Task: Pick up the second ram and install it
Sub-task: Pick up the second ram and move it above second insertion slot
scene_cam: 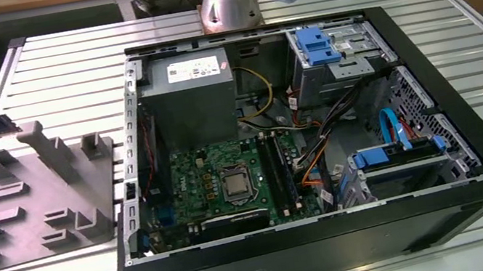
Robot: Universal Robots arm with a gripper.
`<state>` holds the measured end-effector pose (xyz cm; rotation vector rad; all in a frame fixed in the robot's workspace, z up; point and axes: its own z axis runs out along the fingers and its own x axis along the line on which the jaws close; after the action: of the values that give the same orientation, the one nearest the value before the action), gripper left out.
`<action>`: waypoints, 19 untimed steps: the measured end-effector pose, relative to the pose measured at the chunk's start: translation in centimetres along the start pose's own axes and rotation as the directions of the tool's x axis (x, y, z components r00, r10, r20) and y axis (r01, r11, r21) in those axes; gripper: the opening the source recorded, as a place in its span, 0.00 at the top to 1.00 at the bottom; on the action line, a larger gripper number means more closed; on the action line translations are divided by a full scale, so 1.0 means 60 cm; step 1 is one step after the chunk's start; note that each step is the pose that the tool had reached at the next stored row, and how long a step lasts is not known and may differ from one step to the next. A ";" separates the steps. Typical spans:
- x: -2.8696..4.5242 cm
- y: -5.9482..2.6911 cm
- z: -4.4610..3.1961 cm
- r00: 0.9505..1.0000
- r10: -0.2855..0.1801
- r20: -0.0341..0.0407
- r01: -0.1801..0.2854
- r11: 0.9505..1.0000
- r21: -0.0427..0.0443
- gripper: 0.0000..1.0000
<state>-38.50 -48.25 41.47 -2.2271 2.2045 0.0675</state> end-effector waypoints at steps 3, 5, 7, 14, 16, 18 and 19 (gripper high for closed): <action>0.000 -0.007 0.000 1.000 0.000 0.000 0.000 1.000 0.000 0.89; 0.000 -0.013 0.000 1.000 0.000 0.000 0.000 1.000 0.000 0.89; 0.000 -0.017 0.000 1.000 0.000 0.000 0.000 1.000 0.000 0.89; 0.000 -0.026 -0.001 1.000 0.000 0.000 0.000 1.000 0.000 0.89; 0.000 -0.029 -0.001 1.000 0.000 0.000 0.000 1.000 0.000 0.89; 0.000 -0.033 -0.001 1.000 0.000 0.000 0.000 1.000 0.000 0.89; 0.000 -0.035 -0.001 1.000 0.000 0.000 0.000 1.000 0.000 0.89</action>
<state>-36.42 -48.25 41.47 -2.2269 2.2043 0.0679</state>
